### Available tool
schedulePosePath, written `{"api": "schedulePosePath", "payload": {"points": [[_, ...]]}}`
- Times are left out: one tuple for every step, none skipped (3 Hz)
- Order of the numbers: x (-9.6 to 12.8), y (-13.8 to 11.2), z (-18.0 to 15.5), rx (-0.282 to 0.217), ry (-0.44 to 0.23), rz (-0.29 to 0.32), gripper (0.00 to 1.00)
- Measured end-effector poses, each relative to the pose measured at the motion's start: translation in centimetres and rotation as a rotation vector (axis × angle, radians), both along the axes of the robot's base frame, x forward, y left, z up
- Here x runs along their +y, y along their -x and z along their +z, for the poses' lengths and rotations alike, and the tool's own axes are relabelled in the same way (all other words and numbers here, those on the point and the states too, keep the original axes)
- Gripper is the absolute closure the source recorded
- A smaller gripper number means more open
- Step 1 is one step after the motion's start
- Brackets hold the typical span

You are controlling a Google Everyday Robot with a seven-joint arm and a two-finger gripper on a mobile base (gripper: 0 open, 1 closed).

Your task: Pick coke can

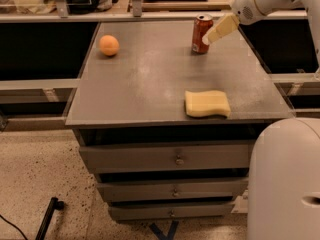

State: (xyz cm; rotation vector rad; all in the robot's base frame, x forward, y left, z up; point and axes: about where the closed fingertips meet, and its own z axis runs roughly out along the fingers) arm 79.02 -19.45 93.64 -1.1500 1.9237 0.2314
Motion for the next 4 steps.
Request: {"api": "schedulePosePath", "payload": {"points": [[-0.3,-2.1,-1.1,-0.028,-0.069,-0.030,0.00],[-0.2,-3.5,-2.4,-0.040,-0.146,-0.038,0.00],[1.1,-4.8,-3.9,-0.045,-0.205,-0.022,0.00],[2.0,-5.8,-5.0,-0.051,-0.251,-0.010,0.00]]}}
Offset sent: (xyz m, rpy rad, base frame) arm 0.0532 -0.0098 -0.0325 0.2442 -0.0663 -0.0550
